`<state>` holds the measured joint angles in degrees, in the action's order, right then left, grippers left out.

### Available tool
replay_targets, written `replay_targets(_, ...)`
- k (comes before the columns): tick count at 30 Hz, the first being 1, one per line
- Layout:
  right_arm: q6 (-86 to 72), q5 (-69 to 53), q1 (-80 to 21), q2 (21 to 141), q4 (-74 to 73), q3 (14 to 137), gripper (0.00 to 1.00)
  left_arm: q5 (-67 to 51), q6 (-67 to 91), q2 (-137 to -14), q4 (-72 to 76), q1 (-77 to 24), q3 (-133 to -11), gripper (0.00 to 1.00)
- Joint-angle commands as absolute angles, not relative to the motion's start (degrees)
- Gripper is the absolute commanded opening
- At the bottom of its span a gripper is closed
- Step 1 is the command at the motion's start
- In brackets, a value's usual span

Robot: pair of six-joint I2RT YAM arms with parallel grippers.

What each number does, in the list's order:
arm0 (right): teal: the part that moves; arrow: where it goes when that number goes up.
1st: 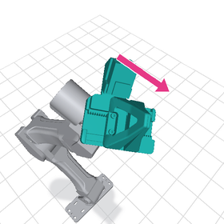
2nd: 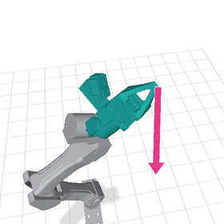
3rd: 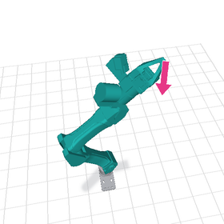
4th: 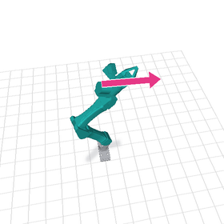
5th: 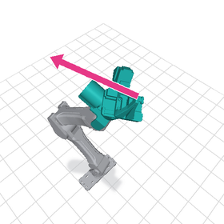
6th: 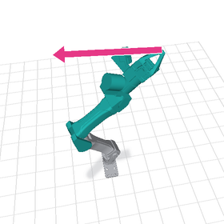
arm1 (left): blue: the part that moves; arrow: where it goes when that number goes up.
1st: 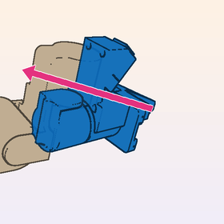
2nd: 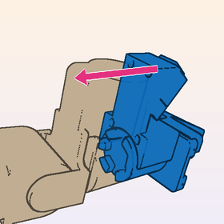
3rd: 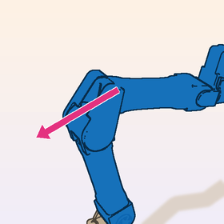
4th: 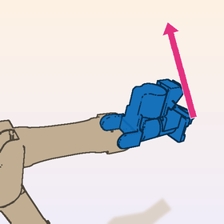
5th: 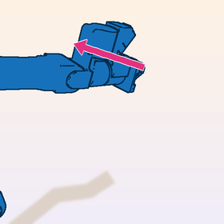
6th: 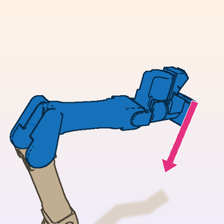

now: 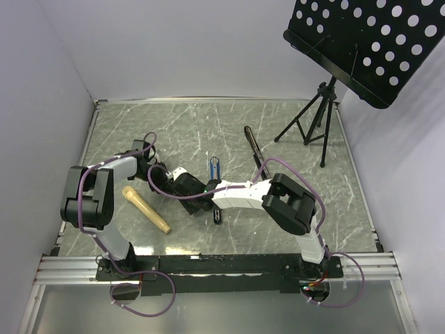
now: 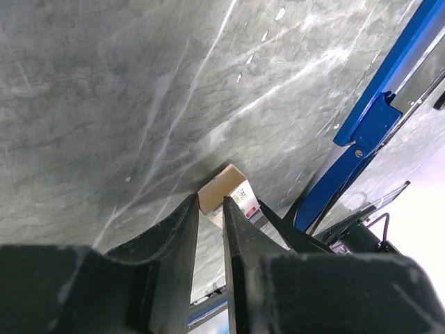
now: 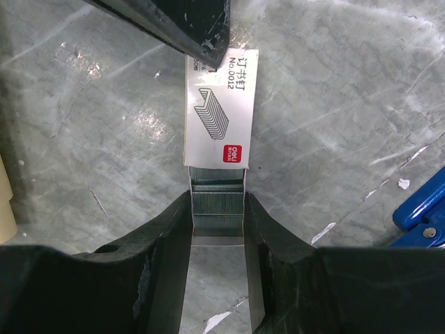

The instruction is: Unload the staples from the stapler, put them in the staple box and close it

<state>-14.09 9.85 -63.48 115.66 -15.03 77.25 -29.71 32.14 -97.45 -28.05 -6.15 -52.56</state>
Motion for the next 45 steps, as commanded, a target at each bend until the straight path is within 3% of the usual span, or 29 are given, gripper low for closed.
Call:
replay_targets(1, -14.9, 11.0, -62.3, 116.4, -13.4, 78.3, 0.31, -30.2, 31.3, -98.2, -27.9, -6.5, -52.2, 0.26)
replay_targets(14, -14.3, 10.8, -62.1, 115.8, -12.0, 77.4, 0.33, -29.5, 31.6, -98.1, -28.0, -7.3, -52.1, 0.26)
replay_targets(22, -13.0, 11.7, -62.1, 111.1, -13.3, 75.8, 0.55, -28.2, 31.8, -96.9, -28.4, -7.4, -52.1, 0.30)
replay_targets(28, -10.9, 10.4, -62.0, 105.7, -14.2, 73.7, 0.64, -27.7, 31.5, -96.5, -28.6, -7.4, -52.8, 0.31)
replay_targets(34, -8.9, 9.4, -62.0, 103.4, -12.9, 70.3, 0.56, -27.0, 31.3, -96.4, -28.7, -7.4, -53.3, 0.29)
replay_targets(45, -7.6, 7.1, -62.0, 105.7, -10.3, 67.8, 0.51, -29.4, 30.9, -96.9, -27.9, -7.6, -53.3, 0.28)
